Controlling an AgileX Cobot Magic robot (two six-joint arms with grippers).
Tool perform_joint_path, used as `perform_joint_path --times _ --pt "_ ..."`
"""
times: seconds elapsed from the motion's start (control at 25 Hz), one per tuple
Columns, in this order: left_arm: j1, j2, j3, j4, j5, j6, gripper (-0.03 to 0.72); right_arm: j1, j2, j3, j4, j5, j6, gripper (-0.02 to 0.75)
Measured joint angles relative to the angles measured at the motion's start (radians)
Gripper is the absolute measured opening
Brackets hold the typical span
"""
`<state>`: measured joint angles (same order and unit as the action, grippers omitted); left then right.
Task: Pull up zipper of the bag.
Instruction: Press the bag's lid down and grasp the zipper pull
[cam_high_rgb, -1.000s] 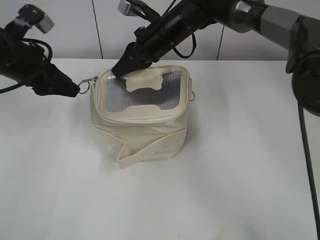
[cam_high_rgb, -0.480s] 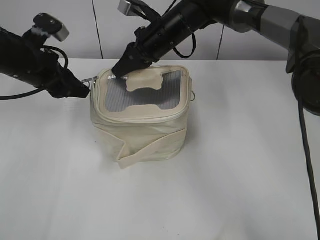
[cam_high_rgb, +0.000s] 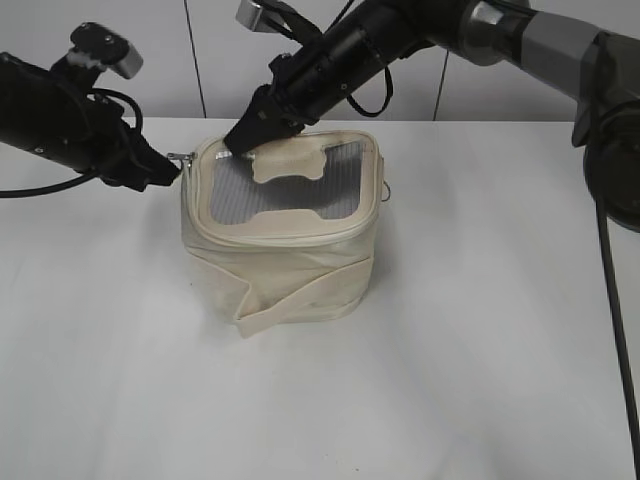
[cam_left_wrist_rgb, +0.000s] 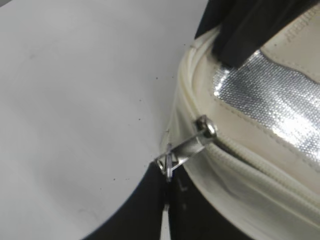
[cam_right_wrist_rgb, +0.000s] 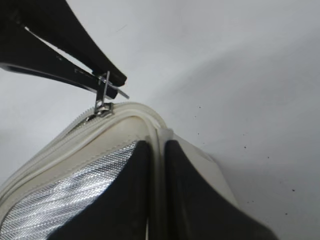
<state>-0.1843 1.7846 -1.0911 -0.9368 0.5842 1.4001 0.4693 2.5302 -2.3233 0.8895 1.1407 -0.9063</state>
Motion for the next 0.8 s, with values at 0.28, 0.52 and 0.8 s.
perform_joint_path --times 0.28,0.52,0.8 --pt "0.0 -0.024 0.0 0.096 0.044 -0.044 -0.004 0.0 0.0 0.0 -0.001 -0.002 0.026 0.063" --pt "0.0 -0.106 0.011 0.242 0.077 -0.194 -0.004 0.0 0.0 0.0 -0.001 -0.005 0.05 0.063" --pt "-0.005 -0.164 0.024 0.26 0.192 -0.233 -0.004 0.002 0.0 0.0 0.0 -0.006 0.096 0.062"
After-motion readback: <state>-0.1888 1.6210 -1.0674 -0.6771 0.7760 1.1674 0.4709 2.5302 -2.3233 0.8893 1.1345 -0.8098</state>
